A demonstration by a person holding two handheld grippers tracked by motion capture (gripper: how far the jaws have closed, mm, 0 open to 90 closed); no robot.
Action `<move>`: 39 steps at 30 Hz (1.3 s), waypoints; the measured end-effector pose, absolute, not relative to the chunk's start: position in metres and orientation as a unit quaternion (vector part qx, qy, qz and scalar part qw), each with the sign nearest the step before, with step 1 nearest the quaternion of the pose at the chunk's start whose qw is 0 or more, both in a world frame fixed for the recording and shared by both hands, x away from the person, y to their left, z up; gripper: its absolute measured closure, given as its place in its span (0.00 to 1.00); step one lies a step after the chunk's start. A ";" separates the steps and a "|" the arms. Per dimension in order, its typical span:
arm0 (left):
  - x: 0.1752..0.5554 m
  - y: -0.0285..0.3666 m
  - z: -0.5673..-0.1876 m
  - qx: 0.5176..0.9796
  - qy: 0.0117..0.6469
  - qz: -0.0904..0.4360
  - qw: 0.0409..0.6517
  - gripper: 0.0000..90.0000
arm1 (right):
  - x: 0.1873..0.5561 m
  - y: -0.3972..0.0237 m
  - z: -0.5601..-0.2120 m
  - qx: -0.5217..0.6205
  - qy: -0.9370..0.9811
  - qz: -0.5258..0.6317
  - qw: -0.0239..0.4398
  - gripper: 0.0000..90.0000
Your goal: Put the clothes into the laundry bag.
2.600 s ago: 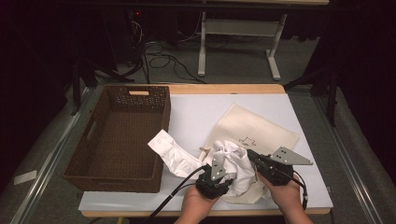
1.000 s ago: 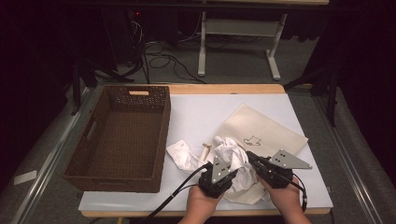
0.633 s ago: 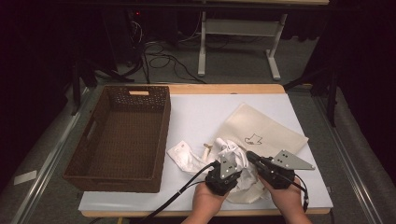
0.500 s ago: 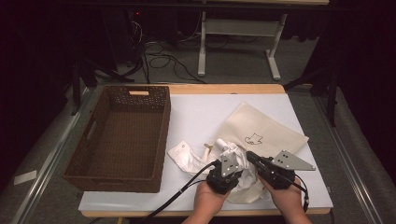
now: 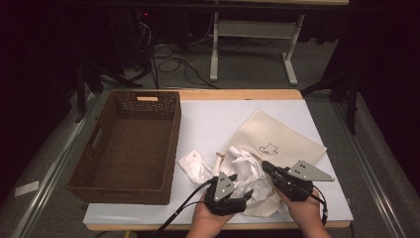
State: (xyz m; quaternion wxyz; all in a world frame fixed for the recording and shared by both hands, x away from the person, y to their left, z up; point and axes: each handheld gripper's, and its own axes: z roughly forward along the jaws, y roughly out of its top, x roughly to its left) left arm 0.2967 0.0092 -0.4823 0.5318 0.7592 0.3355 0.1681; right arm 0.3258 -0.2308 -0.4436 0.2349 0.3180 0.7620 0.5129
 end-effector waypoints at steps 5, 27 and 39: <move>0.320 0.026 -0.477 0.735 0.383 0.178 0.530 0.29 | 0.325 -0.231 -0.444 0.319 0.762 0.513 0.234 0.99; 0.330 -0.019 -0.482 0.784 0.321 0.157 0.507 0.94 | 0.326 -0.230 -0.444 0.317 0.763 0.511 0.236 0.99; 0.345 -0.018 -0.492 0.775 0.359 0.140 0.500 0.75 | 0.322 -0.230 -0.443 0.312 0.763 0.516 0.233 0.99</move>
